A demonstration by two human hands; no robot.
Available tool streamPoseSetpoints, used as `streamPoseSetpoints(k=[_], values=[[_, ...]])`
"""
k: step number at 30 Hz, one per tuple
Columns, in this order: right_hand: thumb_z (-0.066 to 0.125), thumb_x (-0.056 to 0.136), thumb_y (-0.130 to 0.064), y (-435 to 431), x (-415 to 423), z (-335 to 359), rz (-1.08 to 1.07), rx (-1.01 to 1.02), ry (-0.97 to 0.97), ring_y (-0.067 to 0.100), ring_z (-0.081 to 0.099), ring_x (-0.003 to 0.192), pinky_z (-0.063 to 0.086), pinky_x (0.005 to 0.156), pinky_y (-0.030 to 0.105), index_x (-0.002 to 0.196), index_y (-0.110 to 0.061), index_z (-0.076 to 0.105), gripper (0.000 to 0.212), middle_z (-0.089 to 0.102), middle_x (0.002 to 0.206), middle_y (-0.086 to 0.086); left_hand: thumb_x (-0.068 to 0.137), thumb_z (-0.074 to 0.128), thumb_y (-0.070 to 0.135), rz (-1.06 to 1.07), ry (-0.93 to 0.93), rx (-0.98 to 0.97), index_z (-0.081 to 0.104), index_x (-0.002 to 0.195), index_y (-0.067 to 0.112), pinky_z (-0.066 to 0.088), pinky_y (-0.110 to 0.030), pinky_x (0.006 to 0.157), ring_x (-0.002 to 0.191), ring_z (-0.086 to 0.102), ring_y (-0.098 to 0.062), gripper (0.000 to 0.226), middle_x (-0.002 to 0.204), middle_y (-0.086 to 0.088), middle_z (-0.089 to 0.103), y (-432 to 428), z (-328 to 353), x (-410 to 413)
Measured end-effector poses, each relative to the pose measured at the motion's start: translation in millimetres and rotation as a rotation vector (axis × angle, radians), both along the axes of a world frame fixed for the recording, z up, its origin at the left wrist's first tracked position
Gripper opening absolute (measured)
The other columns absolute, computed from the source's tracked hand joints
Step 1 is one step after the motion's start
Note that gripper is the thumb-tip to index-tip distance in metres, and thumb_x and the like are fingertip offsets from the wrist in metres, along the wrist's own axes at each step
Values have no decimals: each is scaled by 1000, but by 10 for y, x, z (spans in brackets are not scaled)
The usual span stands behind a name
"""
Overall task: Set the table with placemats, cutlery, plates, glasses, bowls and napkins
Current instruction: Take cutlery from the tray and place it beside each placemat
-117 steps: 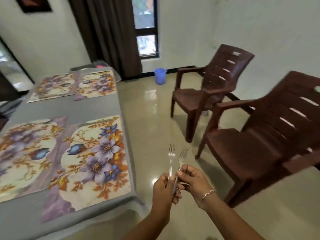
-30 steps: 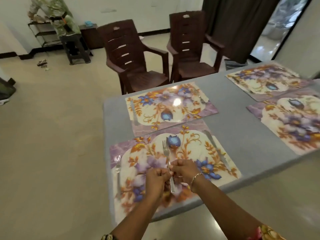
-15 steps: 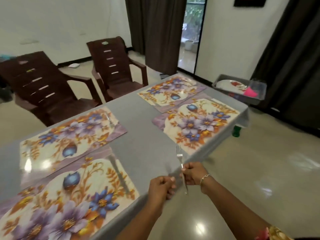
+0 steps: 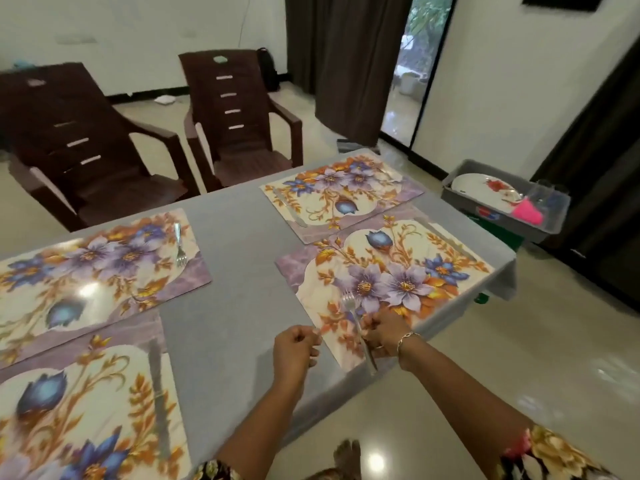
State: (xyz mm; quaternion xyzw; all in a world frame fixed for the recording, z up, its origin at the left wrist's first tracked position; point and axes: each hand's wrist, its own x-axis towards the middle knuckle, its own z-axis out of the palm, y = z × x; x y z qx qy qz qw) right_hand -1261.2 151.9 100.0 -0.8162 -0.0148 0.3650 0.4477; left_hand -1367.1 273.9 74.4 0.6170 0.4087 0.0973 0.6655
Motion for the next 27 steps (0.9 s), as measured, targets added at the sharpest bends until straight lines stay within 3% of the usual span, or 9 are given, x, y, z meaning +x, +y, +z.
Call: streamPoseSetpoints(k=[6, 12, 17, 20, 24, 27], values=[[43, 87, 12, 460, 572, -73, 210, -38, 42, 16, 46, 52, 41, 41, 19, 69, -10, 53, 30, 50, 62, 7, 90, 59, 13, 166, 44, 150, 63, 75, 15, 49, -25, 67, 72, 59, -14, 16, 77, 0, 64, 216, -81, 417], [43, 85, 16, 847, 769, -208, 302, -40, 110, 20, 49, 53, 42, 38, 18, 68, -8, 50, 30, 53, 65, 13, 87, 63, 9, 209, 112, 294, 64, 83, 14, 43, -9, 66, 79, 60, -10, 6, 83, 3, 64, 339, -118, 465], [48, 84, 16, 993, 854, -315, 356, -74, 115, 22, 50, 52, 45, 44, 24, 66, -7, 53, 30, 56, 63, 13, 87, 62, 8, 153, 194, 416, 62, 110, 10, 38, -3, 77, 97, 54, -6, 23, 105, 4, 59, 312, -164, 493], [51, 81, 16, 1038, 870, -360, 385, -105, 90, 22, 51, 50, 44, 49, 27, 63, -7, 55, 30, 56, 62, 13, 87, 62, 9, 38, 254, 491, 56, 124, 12, 39, -12, 93, 115, 51, -10, 37, 126, 0, 55, 266, -184, 532], [50, 80, 16, 1089, 885, -371, 455, -145, 44, 22, 52, 48, 47, 48, 28, 61, -8, 55, 31, 57, 59, 11, 88, 63, 21, -176, 366, 588, 34, 143, 18, 17, -22, 114, 141, 24, -13, 62, 152, 1, 31, 219, -223, 557], [51, 81, 15, 1099, 890, -353, 502, -175, -1, 19, 53, 45, 49, 44, 25, 59, -10, 53, 33, 55, 55, 6, 88, 62, 28, -321, 431, 663, 18, 149, 20, 1, -24, 116, 146, 6, -13, 76, 158, 2, 13, 186, -272, 560]])
